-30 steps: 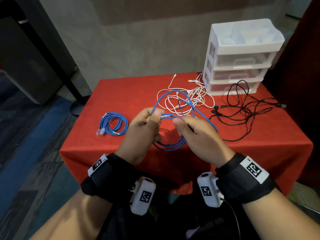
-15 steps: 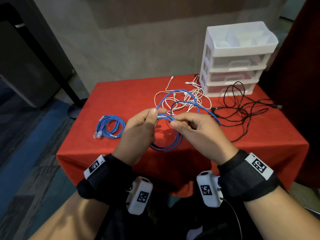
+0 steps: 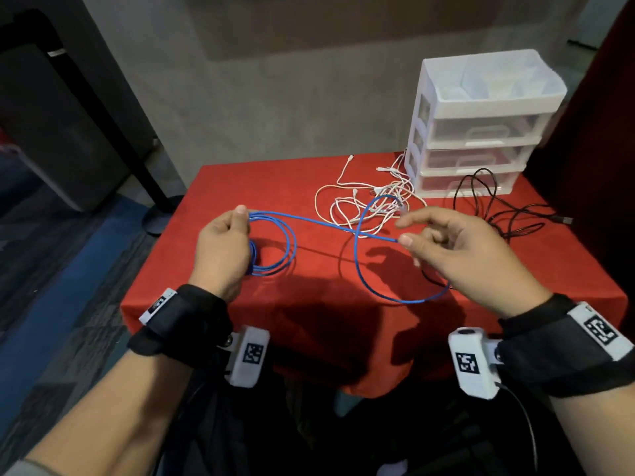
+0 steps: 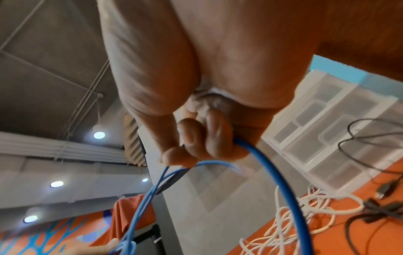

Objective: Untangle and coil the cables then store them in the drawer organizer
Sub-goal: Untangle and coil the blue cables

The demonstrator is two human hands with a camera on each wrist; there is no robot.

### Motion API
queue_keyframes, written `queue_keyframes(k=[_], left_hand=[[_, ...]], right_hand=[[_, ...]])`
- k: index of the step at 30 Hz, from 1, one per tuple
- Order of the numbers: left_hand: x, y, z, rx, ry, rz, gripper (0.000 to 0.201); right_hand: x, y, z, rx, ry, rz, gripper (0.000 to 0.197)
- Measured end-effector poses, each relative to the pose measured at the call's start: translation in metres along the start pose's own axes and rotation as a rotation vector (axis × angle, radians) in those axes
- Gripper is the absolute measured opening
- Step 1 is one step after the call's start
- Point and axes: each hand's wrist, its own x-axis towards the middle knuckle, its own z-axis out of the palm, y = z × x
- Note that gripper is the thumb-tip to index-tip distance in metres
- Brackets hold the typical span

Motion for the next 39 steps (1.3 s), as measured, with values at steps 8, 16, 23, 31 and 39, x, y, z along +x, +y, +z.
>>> queue_keyframes(k=[8,16,23,31,39], left_hand=[[0.024,-0.005,-0.019,-0.27,0.094,-0.189,0.036],[-0.005,0.022,0.009,-0.782,-0.063,-0.316,0.028],[-0.045,0.023,0.055,-0.774,-0.224,-0.46,0.034],[-0.053,0.013,0.068,-0.626,-0.29,-0.501,0.04],[-0.04,0.007,0.062,-0.532,-0.197,-0.476,0.041]], right_hand=[[-0.016,0.027,-0.011,-0.301,-0.099,0.088,0.022],[-0.009,0.005,0.028,0.067,-0.045,0.087,0.022],[0.005,-0.014,0.067,0.29,0.146,0.069,0.024],[0.001,-0.03,0.09,0.552,0.133,0.04,0.023],[-0.012,-0.012,0.091,0.086,-0.092,0.001,0.022]])
